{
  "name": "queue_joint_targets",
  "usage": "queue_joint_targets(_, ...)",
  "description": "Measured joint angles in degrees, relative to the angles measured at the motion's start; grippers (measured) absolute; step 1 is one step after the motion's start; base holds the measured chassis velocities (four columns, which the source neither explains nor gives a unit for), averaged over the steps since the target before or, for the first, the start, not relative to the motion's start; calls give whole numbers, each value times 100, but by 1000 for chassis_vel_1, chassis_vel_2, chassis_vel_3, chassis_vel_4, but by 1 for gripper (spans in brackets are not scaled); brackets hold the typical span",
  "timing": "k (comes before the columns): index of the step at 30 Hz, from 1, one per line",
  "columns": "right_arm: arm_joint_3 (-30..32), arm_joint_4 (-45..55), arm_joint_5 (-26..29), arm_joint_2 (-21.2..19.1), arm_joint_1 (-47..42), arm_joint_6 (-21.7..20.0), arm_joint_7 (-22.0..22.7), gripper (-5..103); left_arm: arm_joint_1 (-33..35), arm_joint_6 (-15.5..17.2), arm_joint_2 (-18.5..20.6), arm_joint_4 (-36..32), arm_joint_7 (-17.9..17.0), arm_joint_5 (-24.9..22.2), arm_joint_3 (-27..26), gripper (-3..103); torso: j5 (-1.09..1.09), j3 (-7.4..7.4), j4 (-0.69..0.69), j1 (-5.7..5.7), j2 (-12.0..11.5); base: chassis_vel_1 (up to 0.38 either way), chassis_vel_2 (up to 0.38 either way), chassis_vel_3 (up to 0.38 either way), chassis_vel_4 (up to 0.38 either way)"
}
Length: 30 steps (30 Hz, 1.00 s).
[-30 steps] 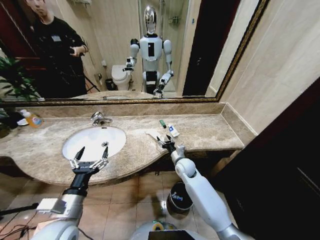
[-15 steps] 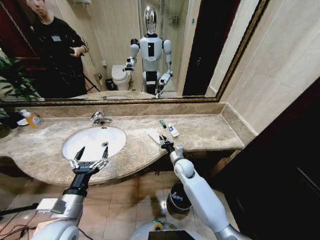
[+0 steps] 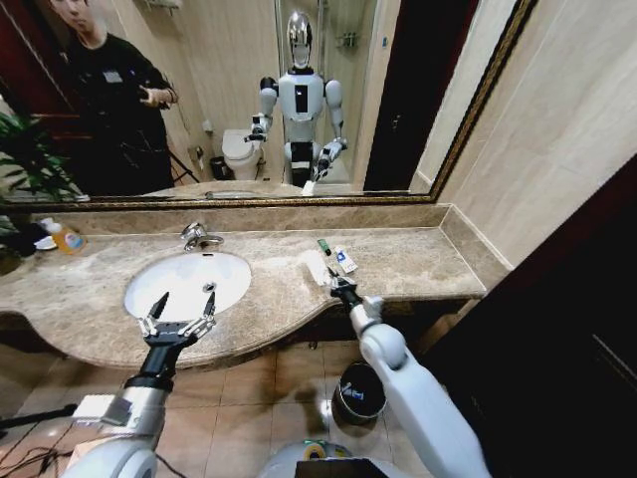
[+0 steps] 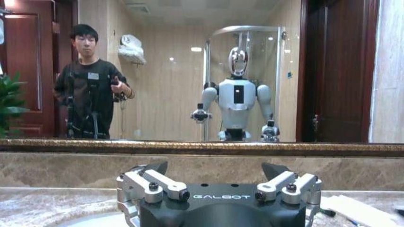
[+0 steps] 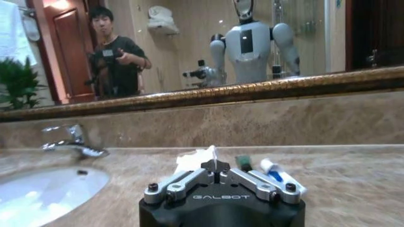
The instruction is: Pick up the trash from the sink and place it in the trash bin.
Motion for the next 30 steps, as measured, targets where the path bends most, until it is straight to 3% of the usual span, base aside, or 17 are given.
queue_joint_targets(1, 159, 349, 47, -213, -421, 5, -30, 0, 0, 0, 0, 0, -3, 0, -1, 100, 0, 0, 0, 0, 0, 0, 0, 0, 0)
queue_joint_targets(6, 452, 850, 81, -505, -1095, 89, -42, 0, 0, 0, 0, 0, -3, 0, -1, 100, 0, -1, 0, -1, 0, 0, 0, 0, 0)
queue_joint_targets(8, 723, 1198, 84, -663, -1740, 186, -23, 0, 0, 0, 0, 0, -4, 0, -1, 100, -1, 0, 0, -1, 0, 0, 0, 0, 0)
queue_joint_targets(13, 1039, 1382, -15, -687, -2595, 380, -93, 0, 0, 0, 0, 0, -3, 0, -1, 100, -1, 0, 0, 0, 1, 0, 0, 0, 0)
queue_joint_targets(16, 1222, 1114, -268, -605, -3249, 746, -258, 0, 0, 0, 0, 0, -3, 0, -1, 100, -1, 0, 0, -1, 1, 0, 0, 0, 0)
queue_joint_targets(27, 1119, -320, -687, -215, -3235, 1317, -406, 0, 0, 0, 0, 0, -2, 0, -1, 100, -1, 0, 0, 0, 0, 0, 0, 0, 0)
queue_joint_targets(30, 1112, -1179, -849, -20, -2891, 1490, -427, 0, 0, 0, 0, 0, -3, 0, -1, 100, -1, 1, 1, 0, -1, 0, 0, 0, 0)
